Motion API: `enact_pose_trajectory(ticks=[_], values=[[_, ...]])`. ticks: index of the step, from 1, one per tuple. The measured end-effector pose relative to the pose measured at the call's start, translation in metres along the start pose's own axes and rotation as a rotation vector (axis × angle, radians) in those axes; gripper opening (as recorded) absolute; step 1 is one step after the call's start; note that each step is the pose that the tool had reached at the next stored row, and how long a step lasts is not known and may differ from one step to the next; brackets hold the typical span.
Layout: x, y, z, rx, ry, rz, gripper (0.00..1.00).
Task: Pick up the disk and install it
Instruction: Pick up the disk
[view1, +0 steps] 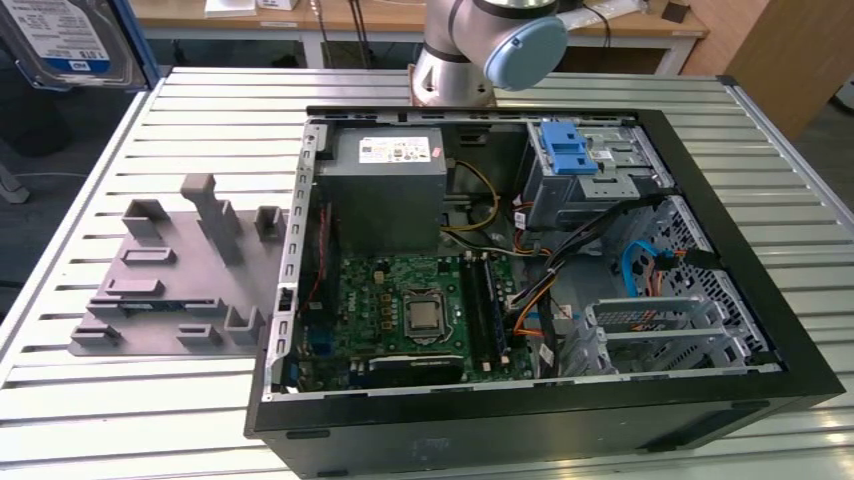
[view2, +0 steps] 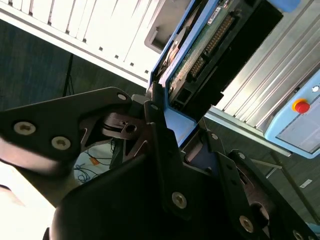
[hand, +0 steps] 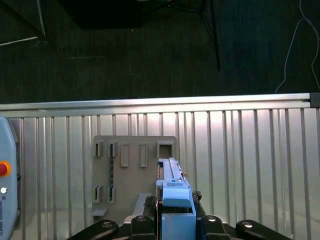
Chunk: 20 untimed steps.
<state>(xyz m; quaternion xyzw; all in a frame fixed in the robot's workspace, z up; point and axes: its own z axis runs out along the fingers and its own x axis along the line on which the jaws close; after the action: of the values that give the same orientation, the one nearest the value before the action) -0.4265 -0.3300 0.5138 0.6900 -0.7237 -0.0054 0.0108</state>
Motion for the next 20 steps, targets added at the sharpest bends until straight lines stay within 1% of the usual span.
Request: enact_pose_trajectory(ticks=[2,4,7,12,13,16,18,20], values=[[0.0035,-0.0003,-0.0002,-0.0001,-0.001,0.0,0.36],[0.0083,-0.0005,-0.0001,-0.0003,-0.0035,0.0,0.36],[0.0182,-0.0009,0.0,-0.0002,-0.0036,0.0,0.36],[0.0367,-0.0019,0.0004,-0.0002,-0.0036,0.0,0.36],[0.0394,-0.0025,0.0005,-0.0002,-0.0036,0.0,0.36],[0.0433,-0.0073,0.0007,-0.0003,-0.0036,0.0,0.36],[0.0448,-0.0122,0.0009,-0.0003,-0.0036,0.0,0.36],[0.0453,-0.0189,0.0011,-0.0003,-0.0036,0.0,0.36]])
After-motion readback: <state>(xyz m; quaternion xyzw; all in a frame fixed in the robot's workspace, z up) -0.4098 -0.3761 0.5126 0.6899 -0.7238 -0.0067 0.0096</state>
